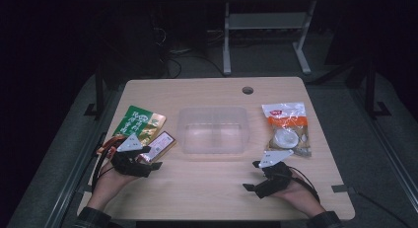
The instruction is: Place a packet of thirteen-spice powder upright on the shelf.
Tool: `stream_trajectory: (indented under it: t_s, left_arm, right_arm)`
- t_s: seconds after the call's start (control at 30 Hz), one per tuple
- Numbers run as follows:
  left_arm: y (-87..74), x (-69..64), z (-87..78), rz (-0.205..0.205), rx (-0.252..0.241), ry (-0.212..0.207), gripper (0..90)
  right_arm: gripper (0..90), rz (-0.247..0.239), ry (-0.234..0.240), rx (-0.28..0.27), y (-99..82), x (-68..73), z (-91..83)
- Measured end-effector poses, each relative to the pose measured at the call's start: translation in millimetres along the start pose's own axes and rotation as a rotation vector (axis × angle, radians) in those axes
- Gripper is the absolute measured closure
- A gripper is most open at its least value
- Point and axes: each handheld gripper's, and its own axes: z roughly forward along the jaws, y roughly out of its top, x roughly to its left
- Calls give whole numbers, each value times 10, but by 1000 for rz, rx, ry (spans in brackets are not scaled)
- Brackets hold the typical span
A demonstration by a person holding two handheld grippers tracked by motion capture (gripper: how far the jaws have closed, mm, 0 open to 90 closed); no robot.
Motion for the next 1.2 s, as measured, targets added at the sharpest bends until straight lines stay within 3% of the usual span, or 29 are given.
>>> stream_trajectory:
  t_s: [0.13,0.53,0.6,0.83,1.0,1.1,1.2]
  left_arm:
    - [34,60,-2,-6,-2,10,221]
    - [191,238,38,5,-2,39,186]
    - [207,272,54,-6,-26,35,181]
    - [247,385,148,-9,8,58,171]
    - [277,436,244,3,25,50,170]
    - [269,457,322,-20,44,37,170]
    - [254,490,381,-17,75,41,170]
  right_arm:
    - [136,-8,18,5,17,19,8]
    - [133,-4,9,11,15,10,14]
    - [133,-5,7,12,15,9,17]
    - [134,-4,4,4,16,-1,13]
    - [134,-3,2,3,15,0,10]
    - [136,-5,2,4,14,-3,15]
    - [137,-4,2,5,14,-5,14]
